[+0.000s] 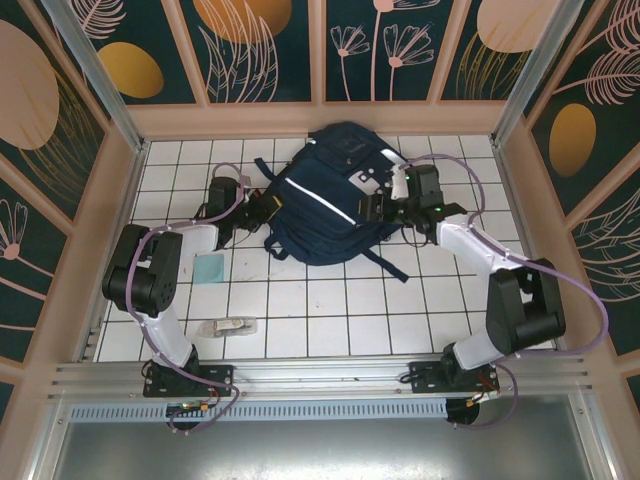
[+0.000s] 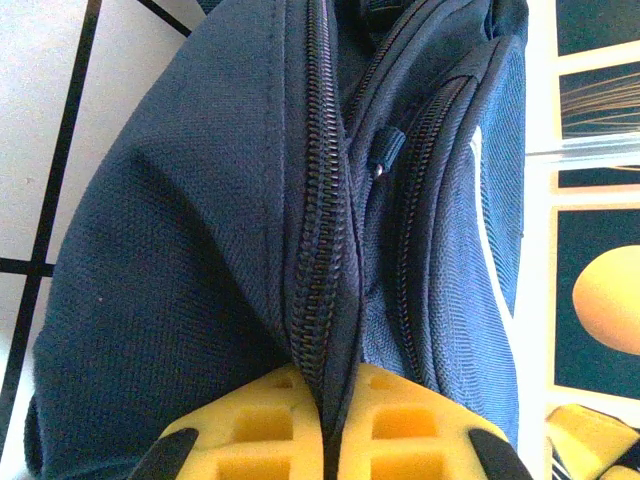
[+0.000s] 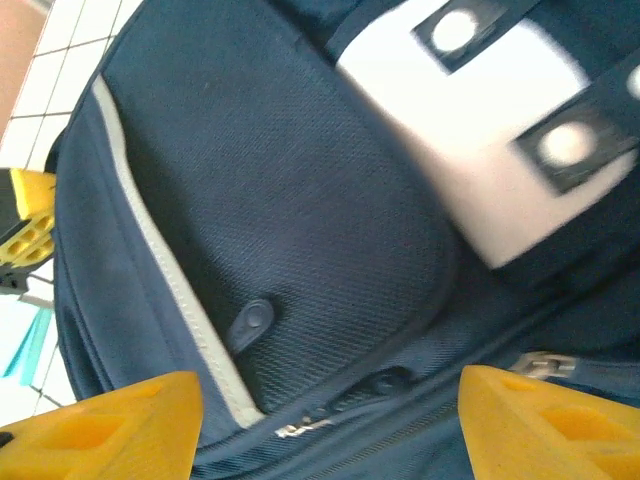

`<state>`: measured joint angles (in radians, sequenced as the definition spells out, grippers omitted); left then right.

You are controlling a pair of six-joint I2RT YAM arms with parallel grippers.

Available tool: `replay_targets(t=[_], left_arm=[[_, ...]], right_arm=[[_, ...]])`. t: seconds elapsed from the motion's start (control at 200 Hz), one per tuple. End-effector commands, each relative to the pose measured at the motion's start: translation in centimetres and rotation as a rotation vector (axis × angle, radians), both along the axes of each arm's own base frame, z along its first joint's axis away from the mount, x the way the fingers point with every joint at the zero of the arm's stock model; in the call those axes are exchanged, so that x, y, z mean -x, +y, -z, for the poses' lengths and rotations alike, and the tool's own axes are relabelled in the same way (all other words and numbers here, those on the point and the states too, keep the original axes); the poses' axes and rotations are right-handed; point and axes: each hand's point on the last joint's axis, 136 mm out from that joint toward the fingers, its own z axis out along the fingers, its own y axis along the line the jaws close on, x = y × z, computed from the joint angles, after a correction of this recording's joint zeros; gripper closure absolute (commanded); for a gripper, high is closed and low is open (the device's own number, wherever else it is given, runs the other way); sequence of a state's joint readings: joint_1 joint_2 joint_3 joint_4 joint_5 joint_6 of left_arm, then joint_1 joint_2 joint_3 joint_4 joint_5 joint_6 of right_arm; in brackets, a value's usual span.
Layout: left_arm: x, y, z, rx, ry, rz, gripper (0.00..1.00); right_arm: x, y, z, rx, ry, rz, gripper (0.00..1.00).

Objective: Pack the student bag

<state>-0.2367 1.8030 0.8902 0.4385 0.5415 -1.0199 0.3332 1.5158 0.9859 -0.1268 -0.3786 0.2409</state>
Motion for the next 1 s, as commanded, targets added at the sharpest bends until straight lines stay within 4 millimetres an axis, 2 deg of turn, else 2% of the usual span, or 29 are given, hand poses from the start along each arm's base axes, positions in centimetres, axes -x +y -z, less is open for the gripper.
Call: replay_targets(t=[0.0, 0.205, 0.405, 0.525, 0.74, 0.841, 0.996], left_arm=[[-0.3, -0.7, -3.4, 0.051, -0.108, 0.010, 0.98], [-0.2, -1.5, -3.7, 0.059, -0.115, 0.025, 0.98], [0.3, -3.0, -3.7, 0.086, -0.110, 0.044, 0.98], [0.6, -4.1, -3.4, 0.099, -0.104, 0.061, 0.98], [0.3, -4.9, -2.7, 0.114, -0.094, 0.047, 0.98], [0.0, -4.7, -2.4, 0.111, -0.089, 0.029, 0.98], [-0.3, -4.5, -2.4, 0.108, -0.092, 0.011, 0.98]], right_arm=[[0.3, 2.3, 1.0, -0.065, 0.034, -0.047, 0.31], [0.6, 3.0, 3.7, -0.085, 0.096, -0.043, 0.23], [1.4, 5.6, 4.5, -0.109, 0.131, -0.108, 0.18], [3.1, 7.4, 4.0, -0.123, 0.149, -0.176, 0.18], [8.7, 9.4, 0.6, -0.232, 0.249, -0.326, 0.20], [10.5, 9.2, -0.9, -0.263, 0.265, -0.346, 0.20], [11.4, 7.7, -0.8, -0.276, 0.315, -0.335, 0.20]])
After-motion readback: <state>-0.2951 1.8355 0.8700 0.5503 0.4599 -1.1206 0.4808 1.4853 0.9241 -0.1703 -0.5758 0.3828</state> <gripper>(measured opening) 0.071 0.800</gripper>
